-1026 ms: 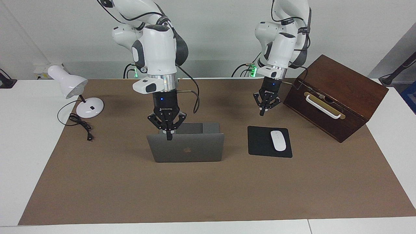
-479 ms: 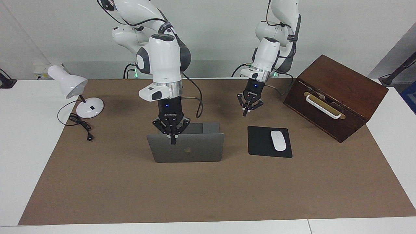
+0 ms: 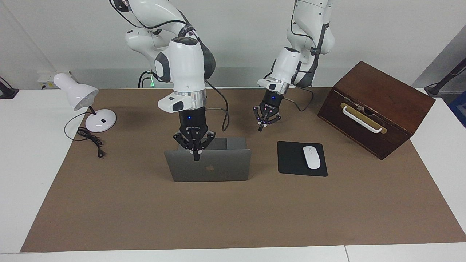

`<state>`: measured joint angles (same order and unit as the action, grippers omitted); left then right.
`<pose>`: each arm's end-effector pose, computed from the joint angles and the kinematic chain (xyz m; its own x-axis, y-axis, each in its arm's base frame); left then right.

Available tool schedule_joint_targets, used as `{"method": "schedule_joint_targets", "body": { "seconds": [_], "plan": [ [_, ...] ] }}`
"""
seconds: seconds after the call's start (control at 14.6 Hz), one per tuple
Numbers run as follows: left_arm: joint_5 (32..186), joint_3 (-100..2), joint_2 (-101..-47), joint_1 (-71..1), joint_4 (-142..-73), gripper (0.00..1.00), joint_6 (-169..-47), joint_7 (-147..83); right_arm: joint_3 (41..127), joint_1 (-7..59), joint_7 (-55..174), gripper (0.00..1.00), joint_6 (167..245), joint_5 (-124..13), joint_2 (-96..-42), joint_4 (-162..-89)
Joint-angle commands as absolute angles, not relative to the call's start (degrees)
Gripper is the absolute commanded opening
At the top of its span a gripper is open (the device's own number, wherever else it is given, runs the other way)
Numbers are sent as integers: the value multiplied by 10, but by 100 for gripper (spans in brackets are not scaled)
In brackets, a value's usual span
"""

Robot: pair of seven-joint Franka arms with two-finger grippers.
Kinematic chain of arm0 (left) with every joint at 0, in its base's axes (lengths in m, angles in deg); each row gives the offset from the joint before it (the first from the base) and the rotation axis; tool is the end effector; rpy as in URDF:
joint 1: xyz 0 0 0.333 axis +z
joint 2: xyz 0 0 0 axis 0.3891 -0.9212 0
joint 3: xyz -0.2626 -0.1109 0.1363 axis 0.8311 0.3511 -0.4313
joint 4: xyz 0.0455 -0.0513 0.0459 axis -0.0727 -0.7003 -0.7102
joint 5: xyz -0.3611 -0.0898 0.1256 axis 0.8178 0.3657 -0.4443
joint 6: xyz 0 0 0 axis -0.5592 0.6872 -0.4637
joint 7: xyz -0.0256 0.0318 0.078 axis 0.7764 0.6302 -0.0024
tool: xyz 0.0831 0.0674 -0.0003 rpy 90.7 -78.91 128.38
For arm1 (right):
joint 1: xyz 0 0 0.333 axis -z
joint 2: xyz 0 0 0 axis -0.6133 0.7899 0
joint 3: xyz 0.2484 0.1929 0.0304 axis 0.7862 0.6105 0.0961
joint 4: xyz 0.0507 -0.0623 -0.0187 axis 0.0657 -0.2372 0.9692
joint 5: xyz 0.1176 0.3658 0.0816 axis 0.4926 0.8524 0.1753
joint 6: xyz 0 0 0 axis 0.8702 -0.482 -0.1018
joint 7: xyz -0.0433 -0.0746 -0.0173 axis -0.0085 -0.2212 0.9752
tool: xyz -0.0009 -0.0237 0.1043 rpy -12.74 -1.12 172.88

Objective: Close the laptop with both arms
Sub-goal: 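Hook the right gripper behind the screen while the left gripper reaches the laptop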

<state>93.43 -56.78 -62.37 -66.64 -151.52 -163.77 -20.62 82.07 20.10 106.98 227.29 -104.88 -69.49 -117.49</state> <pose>0.3748 -0.2779 0.3375 0.6998 -0.2593 0.6656 -0.4538 -0.8810 0.1339 0.6280 0.2573 0.5113 0.8455 -0.1025 0.5240 -0.0825 -0.9947 -0.0614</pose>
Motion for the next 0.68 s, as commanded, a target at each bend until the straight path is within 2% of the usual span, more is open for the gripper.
{"method": "schedule_joint_targets", "body": {
  "seconds": [0.0, 0.62],
  "plan": [
    [977, -576, -679, -707, -1493, 0, -1697, -206, 822, 202, 1092, 0, 2281, -1066, -689, -1168],
    [1038, -577, -768, -746, -1400, 0, -1706, -206, 823, 193, 1093, 0, 2283, -1061, -686, -1158]
  ]
}}
